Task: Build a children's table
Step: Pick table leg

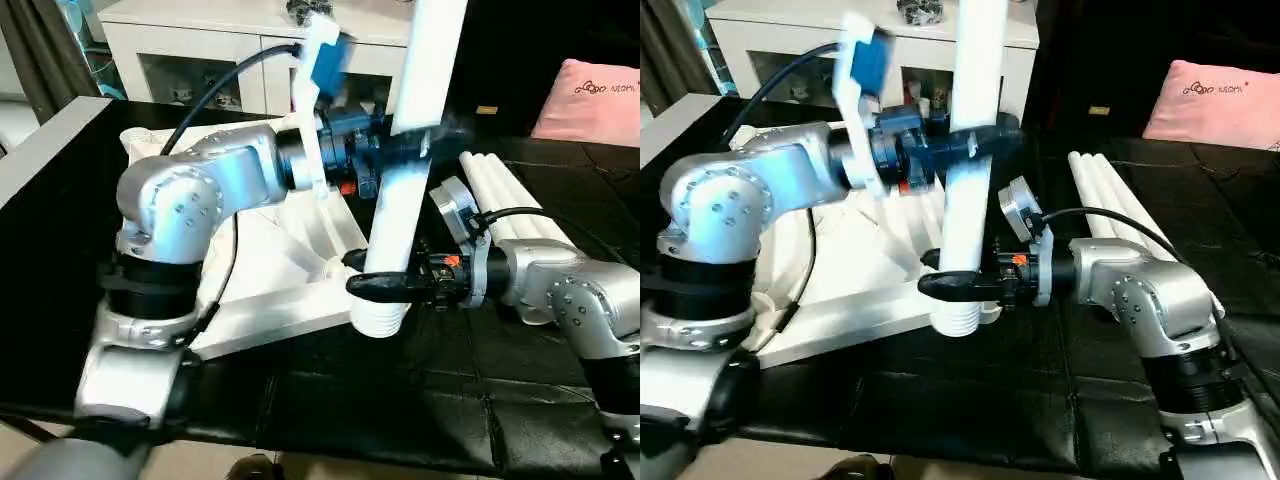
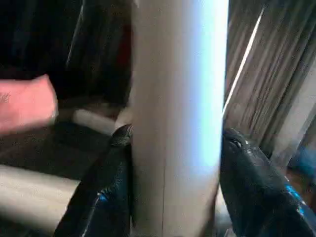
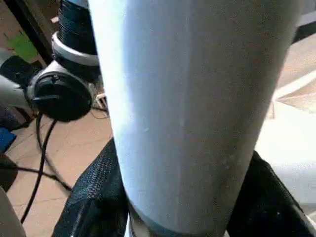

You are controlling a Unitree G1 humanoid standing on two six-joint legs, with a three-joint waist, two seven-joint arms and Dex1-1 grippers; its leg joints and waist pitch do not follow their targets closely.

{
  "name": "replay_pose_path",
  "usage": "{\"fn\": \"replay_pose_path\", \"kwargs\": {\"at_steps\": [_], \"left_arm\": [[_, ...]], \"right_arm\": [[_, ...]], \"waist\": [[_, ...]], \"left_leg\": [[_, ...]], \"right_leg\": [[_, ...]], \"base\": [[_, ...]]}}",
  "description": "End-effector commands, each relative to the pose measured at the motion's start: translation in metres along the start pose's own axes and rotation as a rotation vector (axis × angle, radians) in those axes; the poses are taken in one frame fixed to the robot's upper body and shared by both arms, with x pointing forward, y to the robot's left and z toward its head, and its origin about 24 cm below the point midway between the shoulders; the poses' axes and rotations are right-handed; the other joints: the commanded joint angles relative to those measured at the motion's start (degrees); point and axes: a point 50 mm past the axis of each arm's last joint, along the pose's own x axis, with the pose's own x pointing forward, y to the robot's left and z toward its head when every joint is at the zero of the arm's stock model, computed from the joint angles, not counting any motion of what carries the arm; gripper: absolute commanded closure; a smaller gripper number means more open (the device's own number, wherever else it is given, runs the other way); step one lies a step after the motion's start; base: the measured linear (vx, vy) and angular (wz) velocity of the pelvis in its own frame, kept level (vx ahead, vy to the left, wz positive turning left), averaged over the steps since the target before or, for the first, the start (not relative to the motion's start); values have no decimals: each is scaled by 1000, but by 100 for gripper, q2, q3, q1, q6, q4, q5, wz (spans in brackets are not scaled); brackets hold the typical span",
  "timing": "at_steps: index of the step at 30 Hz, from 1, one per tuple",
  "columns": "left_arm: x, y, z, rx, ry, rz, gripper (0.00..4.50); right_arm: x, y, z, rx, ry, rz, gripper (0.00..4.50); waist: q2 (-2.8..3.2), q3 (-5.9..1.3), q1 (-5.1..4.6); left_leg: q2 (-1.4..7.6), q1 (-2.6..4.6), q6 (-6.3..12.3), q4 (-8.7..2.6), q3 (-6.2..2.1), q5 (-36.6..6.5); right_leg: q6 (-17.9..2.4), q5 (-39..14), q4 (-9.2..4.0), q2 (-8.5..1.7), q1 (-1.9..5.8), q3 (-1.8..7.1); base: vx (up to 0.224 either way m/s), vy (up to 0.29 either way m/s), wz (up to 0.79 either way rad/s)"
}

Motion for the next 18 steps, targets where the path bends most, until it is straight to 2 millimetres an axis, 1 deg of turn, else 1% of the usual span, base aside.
{"fn": "replay_pose_path", "kwargs": {"at_steps": [1, 2, 3, 5, 7, 8, 9, 10, 11, 12, 13, 14, 15, 16, 17, 18], "left_arm": [[9, -15, 20, -8, -142, -87, 160], [10, -17, 24, -29, -207, -94, 157], [10, -17, 24, -29, -207, -94, 154], [11, -17, 28, -23, -273, -74, 137], [10, -16, 33, -14, -341, -30, 118], [9, -16, 35, -15, -360, -14, 118], [9, -15, 36, -24, -374, -2, 108], [4, -12, 41, -13, -413, 50, 98], [3, -11, 42, -8, -425, 66, 98], [-1, -8, 46, 1, -448, 93, 79], [-7, -4, 50, 8, -480, 146, 79], [-14, 2, 52, 17, -500, 203, 74], [-22, 7, 54, 20, -522, 252, 66], [-31, 14, 55, 23, -535, 321, 54], [-36, 18, 55, 31, -535, 369, 37], [-41, 23, 53, 52, -520, 419, 37]], "right_arm": [[-5, -6, -3, 25, -30, -72, 251], [-2, -8, -3, 25, -49, -80, 252], [-2, -8, -3, 25, -49, -80, 252], [1, -8, -3, 24, -71, -90, 252], [5, -10, -4, 23, -92, -109, 252], [6, -10, -4, 23, -98, -117, 252], [6, -10, -4, 23, -102, -122, 252], [7, -12, -4, 20, -116, -146, 252], [7, -13, -4, 19, -120, -153, 252], [7, -13, -4, 17, -129, -166, 255], [8, -15, -4, 18, -147, -190, 255], [8, -16, -4, 19, -163, -213, 256], [8, -18, -5, 20, -175, -232, 257], [9, -18, -6, 20, -183, -249, 257], [9, -19, -7, 19, -186, -259, 257], [10, -19, -8, 18, -188, -269, 257]], "waist": [[-47, -420, 12], [-56, -411, 11], [-53, -411, 15], [-56, -406, 13], [-45, -401, 12], [-48, -401, 4], [-43, -403, 7], [-29, -401, 6], [-39, -397, -3], [-48, -396, -5], [-51, -392, -4], [-32, -391, -10], [-28, -391, -12], [-27, -392, -19], [-26, -392, -34], [-27, -391, -36]], "left_leg": [[458, 149, 250, -330, -207, -559], [453, 148, 273, -336, -204, -572], [452, 148, 277, -333, -200, -563], [465, 152, 290, -348, -208, -567], [476, 163, 261, -356, -212, -606], [470, 165, 240, -359, -212, -608], [475, 167, 227, -363, -215, -596], [476, 171, 203, -363, -217, -607], [466, 171, 202, -362, -210, -618], [462, 170, 177, -370, -214, -641], [459, 165, 161, -372, -212, -645], [463, 168, 145, -379, -221, -661], [467, 176, 132, -383, -223, -695], [466, 170, 91, -391, -230, -731], [464, 172, 70, -396, -232, -750], [472, 181, 46, -408, -238, -786]], "right_leg": [[-1611, 180, -412, -658, 256, 281], [-1574, 108, -425, -656, 261, 283], [-1565, 91, -424, -655, 256, 285], [-1462, -46, -443, -653, 252, 283], [-1397, -149, -454, -654, 241, 289], [-1371, -179, -457, -653, 245, 285], [-1352, -169, -452, -651, 244, 286], [-1340, -154, -452, -650, 238, 286], [-1332, -170, -463, -645, 234, 288], [-1307, -233, -468, -650, 243, 285], [-1254, -267, -468, -643, 246, 290], [-1216, -284, -469, -641, 230, 290], [-1185, -315, -473, -641, 224, 291], [-1122, -336, -476, -640, 226, 292], [-1102, -327, -466, -632, 227, 292], [-1035, -362, -479, -631, 220, 297]], "base": [[0, 0, 0], [0, 0, 0], [0, 0, 0], [0, 0, 0], [0, 0, 0], [0, 0, 0], [0, 0, 0], [0, 0, 0], [0, 0, 0], [0, 0, 0], [0, 0, 0], [0, 0, 0], [0, 0, 0], [0, 0, 0], [0, 0, 0], [0, 0, 0]]}}
